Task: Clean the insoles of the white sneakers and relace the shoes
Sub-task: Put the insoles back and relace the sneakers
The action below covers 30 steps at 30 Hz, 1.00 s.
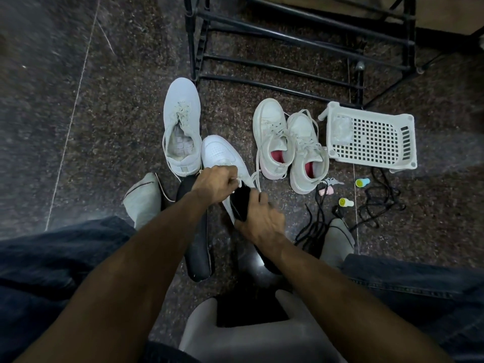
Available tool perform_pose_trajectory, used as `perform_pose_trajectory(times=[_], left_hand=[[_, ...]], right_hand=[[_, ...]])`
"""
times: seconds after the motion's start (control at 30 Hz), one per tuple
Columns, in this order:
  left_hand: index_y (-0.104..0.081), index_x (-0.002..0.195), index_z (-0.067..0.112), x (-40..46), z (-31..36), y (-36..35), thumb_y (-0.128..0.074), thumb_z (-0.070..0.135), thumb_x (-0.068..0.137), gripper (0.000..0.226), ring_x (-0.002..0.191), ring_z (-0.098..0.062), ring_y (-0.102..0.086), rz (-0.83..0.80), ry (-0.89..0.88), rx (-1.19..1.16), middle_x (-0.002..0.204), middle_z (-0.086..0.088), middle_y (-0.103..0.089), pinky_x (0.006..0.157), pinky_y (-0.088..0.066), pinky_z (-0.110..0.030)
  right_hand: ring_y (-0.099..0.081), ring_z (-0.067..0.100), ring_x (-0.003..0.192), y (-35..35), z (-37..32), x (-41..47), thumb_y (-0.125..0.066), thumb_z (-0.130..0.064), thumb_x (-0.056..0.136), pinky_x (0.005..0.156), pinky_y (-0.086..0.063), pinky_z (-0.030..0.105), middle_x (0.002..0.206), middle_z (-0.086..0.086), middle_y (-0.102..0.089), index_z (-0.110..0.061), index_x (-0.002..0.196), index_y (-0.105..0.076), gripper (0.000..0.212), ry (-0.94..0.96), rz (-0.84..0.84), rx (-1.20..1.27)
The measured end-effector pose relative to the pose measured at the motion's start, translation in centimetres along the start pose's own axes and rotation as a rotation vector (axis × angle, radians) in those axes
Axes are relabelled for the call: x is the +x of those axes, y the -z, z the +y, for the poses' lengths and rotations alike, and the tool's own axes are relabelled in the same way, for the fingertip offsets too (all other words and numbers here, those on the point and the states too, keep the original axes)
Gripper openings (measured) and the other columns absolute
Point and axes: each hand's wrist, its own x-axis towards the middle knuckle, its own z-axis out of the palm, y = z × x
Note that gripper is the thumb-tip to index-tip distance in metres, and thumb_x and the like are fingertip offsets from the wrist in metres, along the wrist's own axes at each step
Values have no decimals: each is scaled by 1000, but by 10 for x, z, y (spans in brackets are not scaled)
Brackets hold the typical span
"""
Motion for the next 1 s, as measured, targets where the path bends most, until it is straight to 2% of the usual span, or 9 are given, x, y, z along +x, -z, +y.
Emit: perform_pose_trajectory(times=[0.07,0.1,0.23,0.43,0.6,0.83,0.93,1.0], left_hand=[[-56,84,17,1,1,-2,-51,29,88,14,79,-30,-61,5,3,0,87,-5,-67,68,-47,-37],[-56,84,17,1,2,-3,-51,29,88,14,79,-30,-61,5,7,-1,87,-5,-67,68,-46,-37],[-57,83,16,-1,3,-4,-53,28,88,13,79,-31,-61,3,23,-24,85,-5,-68,69,-48,-37],[-60,83,18,-2,1,-4,-56,30,87,14,78,-29,-61,8,21,-30,85,-4,-68,68,-48,-36],[-61,83,19,-1,-1,-4,-59,31,86,13,78,-27,-61,21,3,-63,86,-2,-68,68,-48,-36],[-61,82,19,0,1,-6,-59,31,85,13,77,-26,-62,10,26,-64,83,-1,-69,67,-47,-34],[-61,81,19,-1,2,-6,-59,31,85,12,77,-26,-62,3,42,-77,82,0,-68,68,-47,-34],[-61,82,19,-2,4,-5,-59,31,86,12,79,-26,-62,-16,48,-75,85,0,-69,70,-46,-34]], right_hand=[[-53,29,112,-5,11,-15,-73,-53,71,73,-52,43,128,5,-39,-15,142,-18,97,1,-11,-1],[-51,28,113,-8,18,-22,-72,-54,71,72,-52,42,127,4,-38,-16,144,-16,100,-5,-16,1],[-52,30,112,-13,33,-36,-61,-46,80,80,-47,41,126,4,-43,-18,142,-20,80,-10,6,107],[-54,33,110,-9,18,-18,-63,-33,81,80,-46,41,127,8,-50,-22,133,-26,65,-11,27,244],[-56,35,110,-4,5,16,-68,-33,81,79,-48,42,126,12,-52,-20,132,-24,69,-7,51,227],[-45,28,121,-13,14,-4,-73,-45,74,87,-50,45,132,7,-42,-19,147,-9,100,-3,61,101],[-46,27,118,-18,26,-23,-67,-46,77,82,-49,41,129,5,-40,-15,146,-17,91,6,51,27],[-46,28,117,-21,31,-28,-63,-42,81,82,-47,40,128,6,-40,-15,146,-21,82,9,39,72]])
